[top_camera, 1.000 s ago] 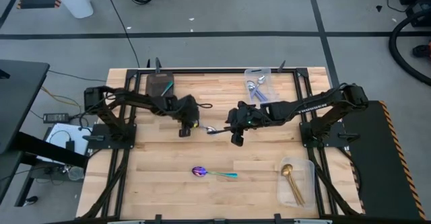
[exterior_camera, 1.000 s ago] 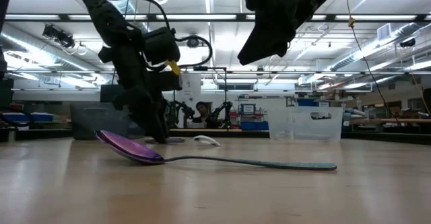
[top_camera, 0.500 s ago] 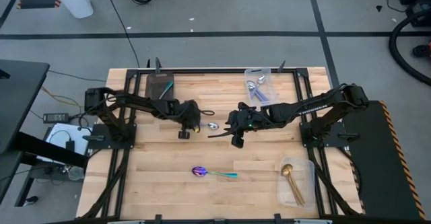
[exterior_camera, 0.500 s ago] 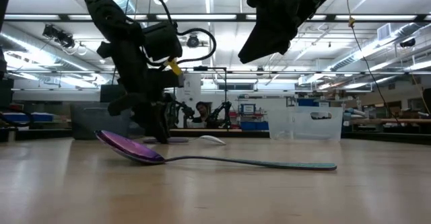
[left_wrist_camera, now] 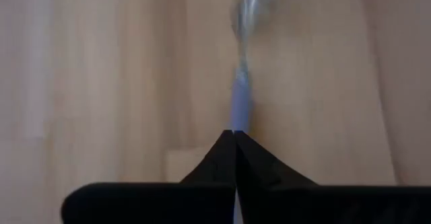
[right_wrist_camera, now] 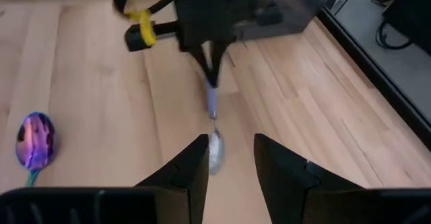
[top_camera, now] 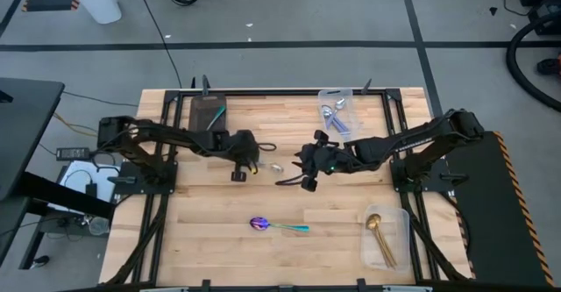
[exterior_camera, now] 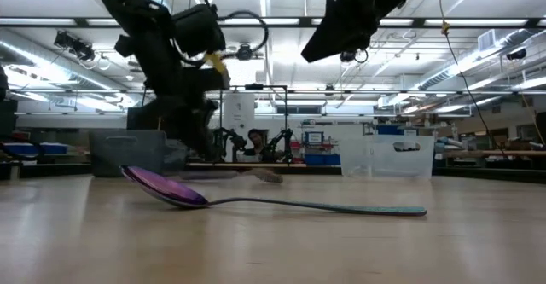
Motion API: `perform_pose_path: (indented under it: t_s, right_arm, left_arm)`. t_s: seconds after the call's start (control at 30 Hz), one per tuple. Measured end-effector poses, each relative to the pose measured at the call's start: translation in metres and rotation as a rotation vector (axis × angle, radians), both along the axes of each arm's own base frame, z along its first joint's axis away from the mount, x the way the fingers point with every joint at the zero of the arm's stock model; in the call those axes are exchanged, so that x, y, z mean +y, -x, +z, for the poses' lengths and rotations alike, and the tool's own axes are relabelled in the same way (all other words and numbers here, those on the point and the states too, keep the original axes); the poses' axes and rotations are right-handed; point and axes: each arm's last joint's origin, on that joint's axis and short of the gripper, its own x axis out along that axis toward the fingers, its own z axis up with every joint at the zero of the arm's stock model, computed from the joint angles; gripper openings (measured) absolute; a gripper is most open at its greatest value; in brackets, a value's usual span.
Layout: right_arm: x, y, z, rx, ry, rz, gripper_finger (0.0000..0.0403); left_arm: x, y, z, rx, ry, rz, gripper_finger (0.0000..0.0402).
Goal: Sort silverware by color (type)
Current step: Put the purple spoon into the top transparent bin
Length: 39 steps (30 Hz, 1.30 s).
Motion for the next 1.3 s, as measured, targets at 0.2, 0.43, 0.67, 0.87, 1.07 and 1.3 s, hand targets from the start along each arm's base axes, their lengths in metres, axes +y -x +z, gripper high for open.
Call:
perform_pose_path:
  t_s: [0.2,0.43,0.67,0.87,1.07,1.3]
  right_arm:
    - [0.007,0.001,0.001,-0.017,-0.007,-0.006,0.0128]
    - [0.007,0.0,0.002,-0.039,-0.016,-0.013,0.0128]
    - [0.007,-0.002,0.004,-0.053,-0.011,-0.001,0.0128]
    - [0.007,-0.001,0.003,-0.049,-0.012,0.002,0.0128]
    - [0.008,-0.001,0.003,-0.047,-0.009,0.004,0.0128]
    - [0.008,-0.001,0.003,-0.046,-0.014,0.011,0.0128]
  left_arm:
    - [0.002,0.001,0.015,-0.07,-0.008,0.02,0.0002]
    - [0.001,-0.004,0.012,-0.101,0.055,0.041,0.0038]
    - [-0.003,-0.016,-0.003,-0.138,0.099,0.002,0.0135]
    - [-0.005,-0.026,-0.016,-0.169,0.154,-0.031,0.0174]
    - [-0.008,-0.033,-0.032,-0.161,0.151,-0.043,0.0173]
    - [-0.008,-0.036,-0.043,-0.149,0.142,-0.033,0.0142]
